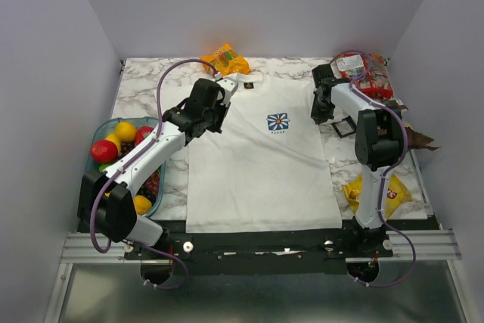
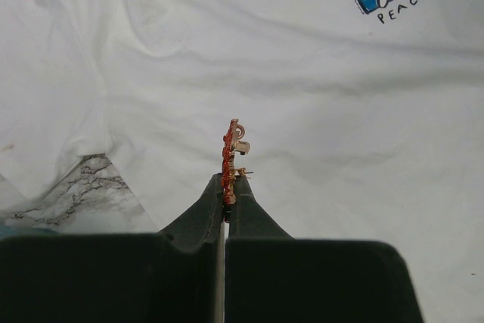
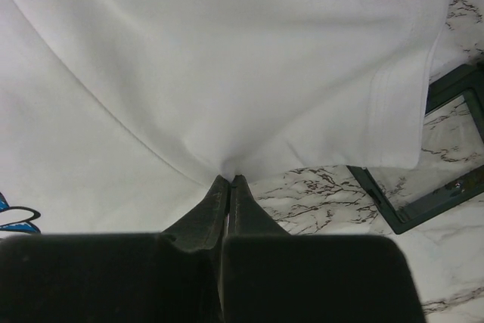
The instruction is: Pin the brooch onto the clothing
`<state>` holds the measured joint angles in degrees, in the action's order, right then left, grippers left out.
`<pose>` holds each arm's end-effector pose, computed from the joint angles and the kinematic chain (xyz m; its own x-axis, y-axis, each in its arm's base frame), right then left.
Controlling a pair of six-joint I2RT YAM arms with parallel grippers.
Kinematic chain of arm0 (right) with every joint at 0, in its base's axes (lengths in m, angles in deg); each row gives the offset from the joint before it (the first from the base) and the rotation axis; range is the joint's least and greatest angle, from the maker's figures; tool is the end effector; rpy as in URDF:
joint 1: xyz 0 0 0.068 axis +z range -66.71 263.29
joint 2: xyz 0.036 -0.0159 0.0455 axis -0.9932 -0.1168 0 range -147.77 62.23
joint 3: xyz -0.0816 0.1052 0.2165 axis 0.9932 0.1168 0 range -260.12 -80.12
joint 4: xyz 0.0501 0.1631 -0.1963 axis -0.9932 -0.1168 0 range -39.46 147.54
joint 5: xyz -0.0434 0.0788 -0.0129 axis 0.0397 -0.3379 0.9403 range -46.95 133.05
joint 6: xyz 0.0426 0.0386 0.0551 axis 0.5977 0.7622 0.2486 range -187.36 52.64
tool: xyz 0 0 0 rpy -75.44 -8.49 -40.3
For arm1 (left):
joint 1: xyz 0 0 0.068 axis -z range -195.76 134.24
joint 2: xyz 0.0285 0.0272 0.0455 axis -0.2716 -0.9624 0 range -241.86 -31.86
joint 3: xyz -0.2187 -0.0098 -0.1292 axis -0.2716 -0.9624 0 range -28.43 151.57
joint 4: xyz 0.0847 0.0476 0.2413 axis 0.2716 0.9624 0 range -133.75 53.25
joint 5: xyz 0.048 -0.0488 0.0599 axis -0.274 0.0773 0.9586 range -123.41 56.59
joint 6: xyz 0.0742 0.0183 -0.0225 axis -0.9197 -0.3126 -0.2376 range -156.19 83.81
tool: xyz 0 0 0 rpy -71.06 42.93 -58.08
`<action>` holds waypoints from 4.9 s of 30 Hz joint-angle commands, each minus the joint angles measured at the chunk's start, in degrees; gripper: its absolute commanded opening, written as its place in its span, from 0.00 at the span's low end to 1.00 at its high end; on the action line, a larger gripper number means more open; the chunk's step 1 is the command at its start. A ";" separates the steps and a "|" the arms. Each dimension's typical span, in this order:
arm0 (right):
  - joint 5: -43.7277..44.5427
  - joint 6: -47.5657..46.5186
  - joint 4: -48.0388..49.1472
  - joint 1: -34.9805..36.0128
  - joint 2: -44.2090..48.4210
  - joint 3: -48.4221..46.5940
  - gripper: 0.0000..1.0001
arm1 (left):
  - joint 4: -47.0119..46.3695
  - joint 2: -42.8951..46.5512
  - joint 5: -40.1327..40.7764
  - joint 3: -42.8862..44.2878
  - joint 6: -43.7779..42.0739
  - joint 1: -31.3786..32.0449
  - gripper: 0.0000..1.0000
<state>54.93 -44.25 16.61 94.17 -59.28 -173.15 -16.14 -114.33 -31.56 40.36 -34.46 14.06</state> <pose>0.4349 0.0692 0.1267 -0.8901 0.2200 -0.3991 0.2563 0.9658 -0.0393 0.3012 -0.1702 0.2627 -0.5867 0.3015 -0.7516 0.4585 0.8887 -0.0015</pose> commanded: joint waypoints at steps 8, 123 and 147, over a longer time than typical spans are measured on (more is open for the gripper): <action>2.71 0.35 -4.51 -1.20 0.75 -3.20 0.01 | 0.51 1.79 1.05 1.60 -0.16 -0.12 0.00; -16.01 -0.35 3.84 28.50 -13.14 -23.95 0.01 | -62.77 -12.97 -20.39 -25.64 42.64 -19.19 0.00; -13.65 -3.95 5.86 27.89 -10.49 -20.78 0.55 | -63.83 -13.24 -18.81 -28.10 46.25 -17.69 0.00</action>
<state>39.39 -45.89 22.47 122.27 -70.23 -193.13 -78.41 -128.10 -51.26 13.19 11.71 -3.99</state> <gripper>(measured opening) 0.515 0.033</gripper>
